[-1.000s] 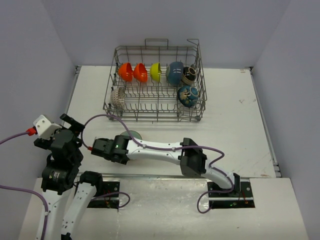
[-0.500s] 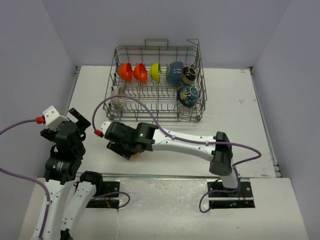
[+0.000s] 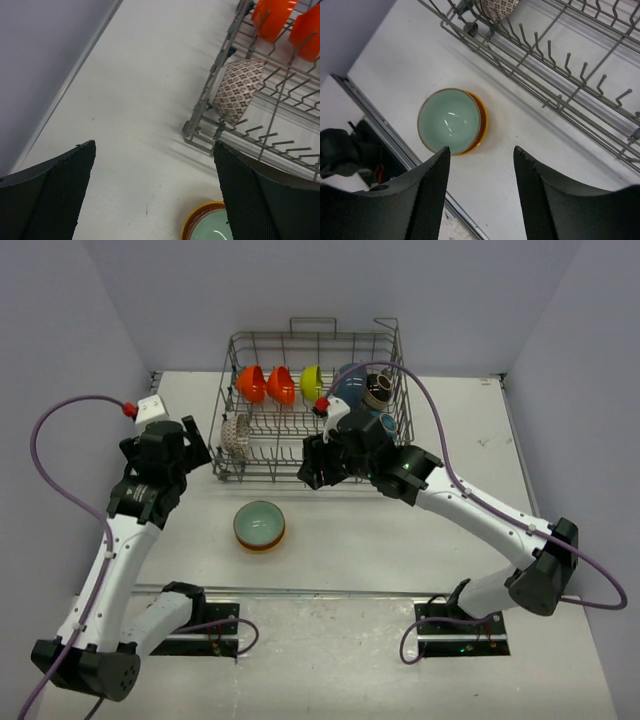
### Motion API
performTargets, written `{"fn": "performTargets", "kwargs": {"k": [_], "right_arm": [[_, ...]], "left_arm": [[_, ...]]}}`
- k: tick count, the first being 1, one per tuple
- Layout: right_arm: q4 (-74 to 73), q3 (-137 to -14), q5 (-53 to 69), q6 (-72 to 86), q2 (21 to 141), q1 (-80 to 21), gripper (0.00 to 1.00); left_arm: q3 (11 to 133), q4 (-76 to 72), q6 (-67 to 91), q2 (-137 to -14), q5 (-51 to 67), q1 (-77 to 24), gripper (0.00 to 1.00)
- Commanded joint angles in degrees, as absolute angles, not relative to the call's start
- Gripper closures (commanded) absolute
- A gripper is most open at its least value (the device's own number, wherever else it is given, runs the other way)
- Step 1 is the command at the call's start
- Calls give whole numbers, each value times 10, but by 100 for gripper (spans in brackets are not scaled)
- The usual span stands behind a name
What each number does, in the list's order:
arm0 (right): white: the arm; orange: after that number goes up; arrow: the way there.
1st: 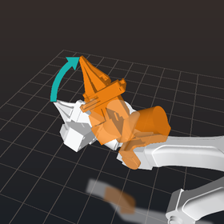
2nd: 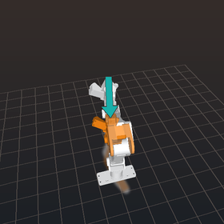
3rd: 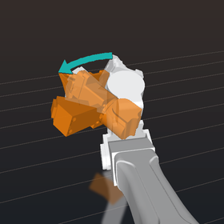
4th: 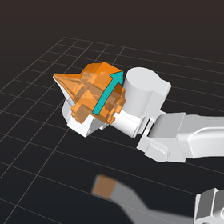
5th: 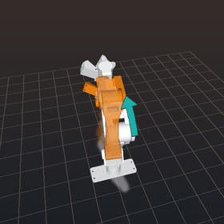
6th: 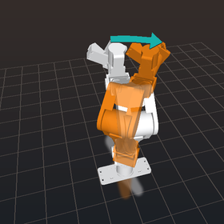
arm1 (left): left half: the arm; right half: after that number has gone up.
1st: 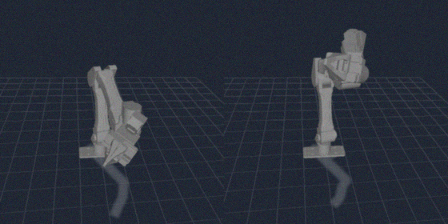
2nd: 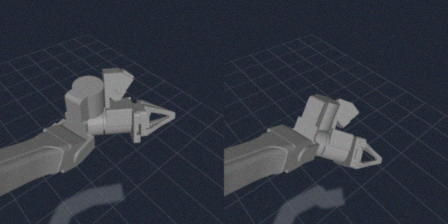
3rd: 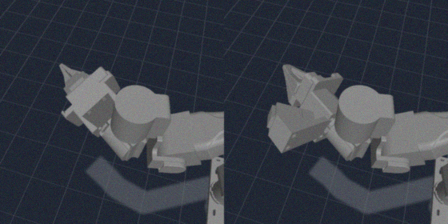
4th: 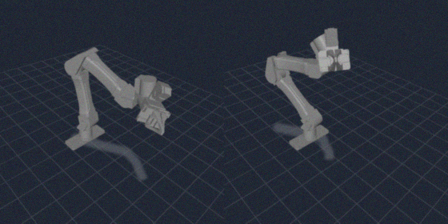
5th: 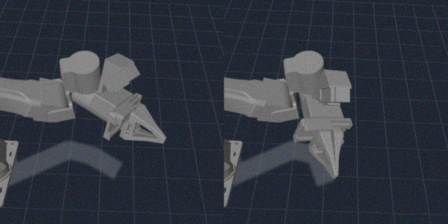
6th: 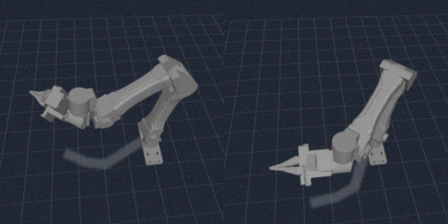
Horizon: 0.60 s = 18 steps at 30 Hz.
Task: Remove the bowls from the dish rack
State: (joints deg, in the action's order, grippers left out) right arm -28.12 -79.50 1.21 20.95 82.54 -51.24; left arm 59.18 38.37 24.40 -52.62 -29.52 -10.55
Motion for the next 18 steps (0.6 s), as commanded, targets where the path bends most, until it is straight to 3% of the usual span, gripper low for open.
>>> {"fn": "performTargets", "kwargs": {"k": [1,5,10,13,18], "right_arm": [[-177,-779,67,258,820,-508,44],[-173,-770,55,269,805,-501,44],[-174,-720,21,273,736,-485,43],[-174,-670,2,273,670,-476,41],[-180,-604,-12,265,579,-466,40]], "left_arm": [[670,397,213,-589,-331,-156,0],[781,515,226,-726,-480,-260,0],[934,630,244,-935,-584,-301,0],[995,665,247,-1024,-606,-301,1],[1065,679,234,-1123,-625,-300,12]]}}
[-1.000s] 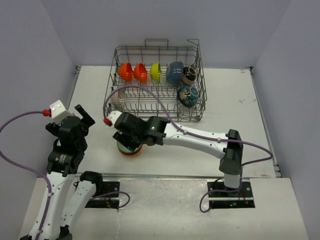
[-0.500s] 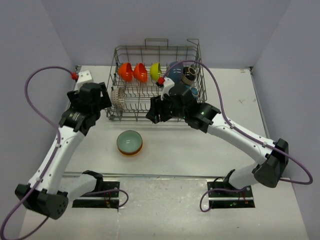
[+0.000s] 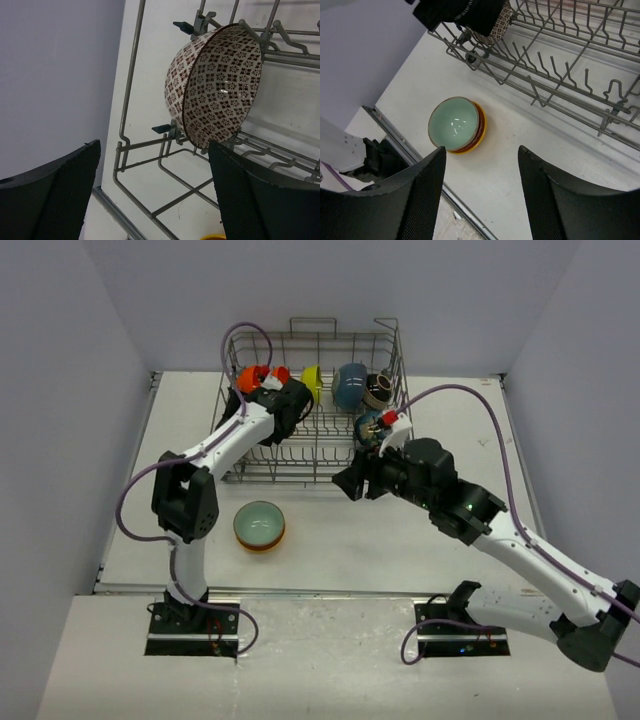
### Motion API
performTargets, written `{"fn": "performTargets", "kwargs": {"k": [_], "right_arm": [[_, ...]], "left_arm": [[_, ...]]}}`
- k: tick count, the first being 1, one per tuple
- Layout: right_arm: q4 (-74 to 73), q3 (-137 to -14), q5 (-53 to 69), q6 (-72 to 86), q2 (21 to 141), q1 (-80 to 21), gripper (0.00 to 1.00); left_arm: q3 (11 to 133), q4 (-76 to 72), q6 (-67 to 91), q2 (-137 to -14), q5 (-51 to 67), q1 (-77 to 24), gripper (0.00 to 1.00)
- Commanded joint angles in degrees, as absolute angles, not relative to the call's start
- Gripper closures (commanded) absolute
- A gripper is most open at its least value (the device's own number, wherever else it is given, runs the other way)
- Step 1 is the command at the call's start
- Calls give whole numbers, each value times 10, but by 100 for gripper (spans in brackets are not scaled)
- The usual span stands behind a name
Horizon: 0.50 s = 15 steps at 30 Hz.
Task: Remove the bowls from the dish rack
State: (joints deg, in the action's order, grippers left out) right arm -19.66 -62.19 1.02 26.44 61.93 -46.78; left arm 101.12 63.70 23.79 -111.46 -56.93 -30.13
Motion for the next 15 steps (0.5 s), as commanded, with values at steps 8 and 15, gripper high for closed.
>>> {"fn": "performTargets", "kwargs": {"k": [8,15], "right_arm": [[-180,-561,-3,252,528,-466,39],[-179,-548,22,245,500,-466,38]], "left_arm": [[1112,709,239,-1204,-656,-296,23],[1109,699,231,-1237,-668,-280,40]]}}
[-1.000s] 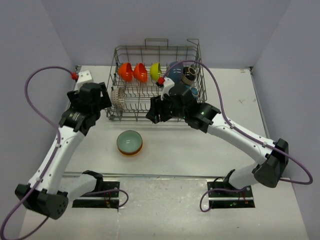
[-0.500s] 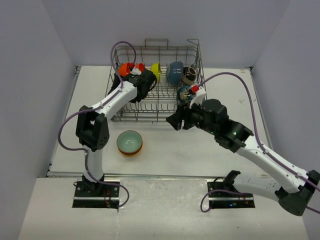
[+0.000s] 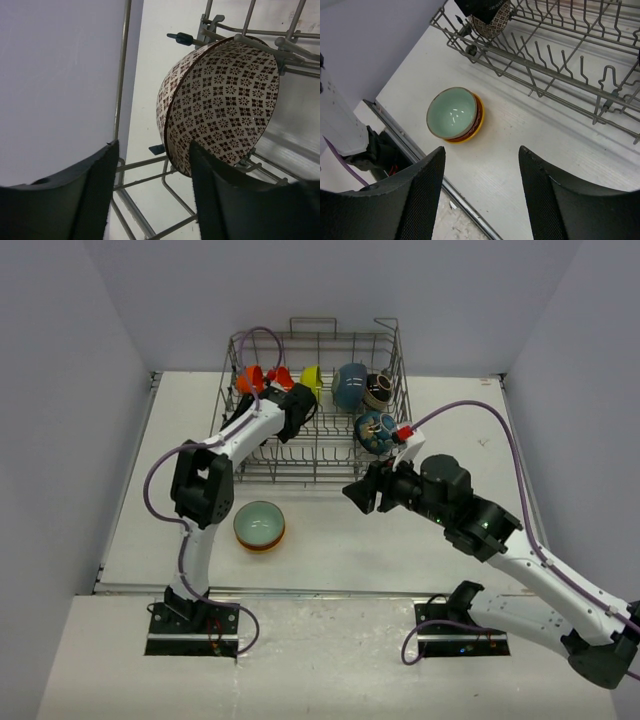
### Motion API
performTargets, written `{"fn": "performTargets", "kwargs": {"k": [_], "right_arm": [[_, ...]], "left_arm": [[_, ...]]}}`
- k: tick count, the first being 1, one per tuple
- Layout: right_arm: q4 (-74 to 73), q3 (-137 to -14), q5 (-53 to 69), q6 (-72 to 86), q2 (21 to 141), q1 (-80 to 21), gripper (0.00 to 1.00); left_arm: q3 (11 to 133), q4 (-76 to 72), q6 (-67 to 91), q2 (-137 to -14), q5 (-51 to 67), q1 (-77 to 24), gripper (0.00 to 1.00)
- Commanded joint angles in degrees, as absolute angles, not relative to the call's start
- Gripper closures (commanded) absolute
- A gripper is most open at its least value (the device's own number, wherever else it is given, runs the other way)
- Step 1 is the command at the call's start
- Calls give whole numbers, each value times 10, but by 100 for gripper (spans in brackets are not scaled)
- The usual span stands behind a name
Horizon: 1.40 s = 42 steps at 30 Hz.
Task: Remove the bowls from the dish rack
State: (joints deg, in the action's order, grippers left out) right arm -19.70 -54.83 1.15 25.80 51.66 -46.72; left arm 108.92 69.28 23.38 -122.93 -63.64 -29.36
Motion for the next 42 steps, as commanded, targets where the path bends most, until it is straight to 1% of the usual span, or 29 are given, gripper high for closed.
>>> {"fn": "performTargets", "kwargs": {"k": [1,5,7,10,14,15,17,18,20,21,22,28,32,37,42], "right_arm": [[-178,-548,26,244,499,-466,38],[-174,-548,36,241,505,-466,38],[-172,-547,39,240,508,-466,38],[-168,-545,41,236,509,-466,38],[-159,-542,52,236,509,-466,38],[-160,-542,54,236,510,-466,38],[-157,-541,58,236,510,-466,38],[-158,-541,59,235,510,-466,38],[-157,-541,61,235,509,-466,38],[-157,-540,61,235,507,-466,38],[-157,-540,62,234,506,-466,38],[-155,-538,64,232,504,-466,38],[-152,-538,69,231,504,-466,38],[-149,-536,73,231,504,-466,38],[-149,-534,71,229,497,-466,38]], "left_arm": [[1109,692,226,-1242,-667,-279,46],[1107,670,200,-1258,-671,-275,55],[1110,667,200,-1269,-674,-275,57],[1120,664,195,-1281,-678,-276,65],[1128,671,197,-1291,-697,-276,71],[1128,673,199,-1292,-700,-277,76],[1127,678,205,-1290,-705,-278,82],[1127,680,207,-1288,-707,-279,88],[1128,680,207,-1285,-711,-282,94],[1128,681,206,-1283,-713,-283,98],[1127,681,206,-1281,-715,-285,100],[1126,682,201,-1277,-738,-291,100],[1119,668,178,-1268,-779,-295,100],[1110,611,93,-1246,-810,-301,100],[1081,524,3,-1230,-853,-311,100]]}}
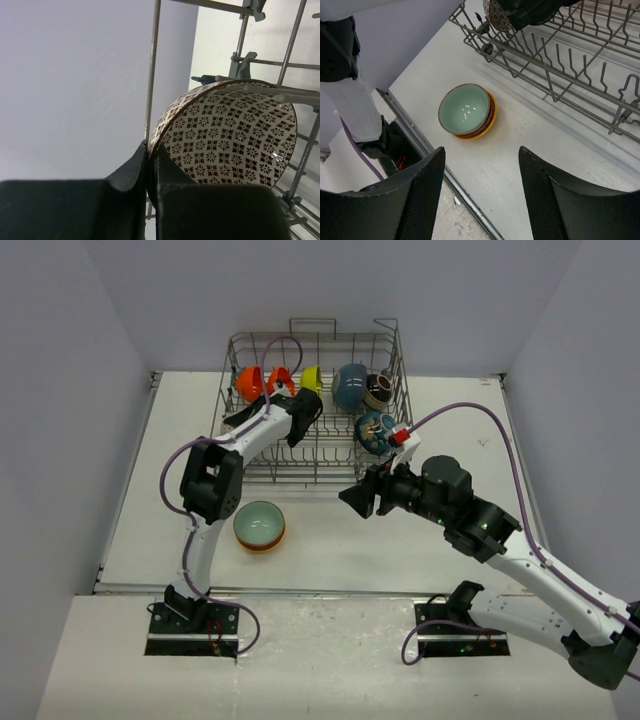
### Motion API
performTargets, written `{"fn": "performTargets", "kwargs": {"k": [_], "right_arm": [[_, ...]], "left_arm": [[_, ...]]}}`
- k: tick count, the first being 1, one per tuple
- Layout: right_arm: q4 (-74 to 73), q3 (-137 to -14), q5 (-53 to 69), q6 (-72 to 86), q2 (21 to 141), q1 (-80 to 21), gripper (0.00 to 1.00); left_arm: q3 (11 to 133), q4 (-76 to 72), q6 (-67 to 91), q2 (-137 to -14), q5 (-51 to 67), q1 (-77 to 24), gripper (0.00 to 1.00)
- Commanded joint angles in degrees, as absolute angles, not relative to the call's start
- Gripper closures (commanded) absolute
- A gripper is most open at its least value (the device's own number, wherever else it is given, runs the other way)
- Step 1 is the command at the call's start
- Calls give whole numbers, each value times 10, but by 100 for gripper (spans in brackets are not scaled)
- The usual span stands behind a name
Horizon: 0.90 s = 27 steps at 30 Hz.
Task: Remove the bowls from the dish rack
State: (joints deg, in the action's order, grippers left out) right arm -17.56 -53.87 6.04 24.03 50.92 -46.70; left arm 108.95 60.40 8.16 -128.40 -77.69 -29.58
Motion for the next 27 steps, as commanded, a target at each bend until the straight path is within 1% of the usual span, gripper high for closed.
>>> {"fn": "performTargets", "kwargs": {"k": [1,7,15,18,20,21,22,24,27], "right_arm": [[-148,-533,70,228,496,-466,38],[-149,-533,71,228,496,-466,38],[-149,-534,61,225,497,-466,38],[-149,-535,54,227,495,-466,38],[-149,-536,47,227,490,-466,38],[-149,-537,45,225,489,-466,38],[-149,-537,42,225,487,-466,38],[-152,-539,37,224,483,-465,38],[-156,-545,33,223,485,-465,38]], "left_arm": [[1078,518,-18,-1228,-866,-313,100],[1065,462,-82,-1197,-870,-326,100],[1048,457,-81,-1155,-853,-335,100],[1049,461,-69,-1127,-827,-341,100],[1067,495,-44,-1106,-784,-345,100],[1079,514,-7,-1100,-766,-347,100],[1093,548,19,-1092,-712,-347,100],[1117,562,46,-1062,-650,-346,100],[1119,561,54,-1010,-607,-346,100]]}}
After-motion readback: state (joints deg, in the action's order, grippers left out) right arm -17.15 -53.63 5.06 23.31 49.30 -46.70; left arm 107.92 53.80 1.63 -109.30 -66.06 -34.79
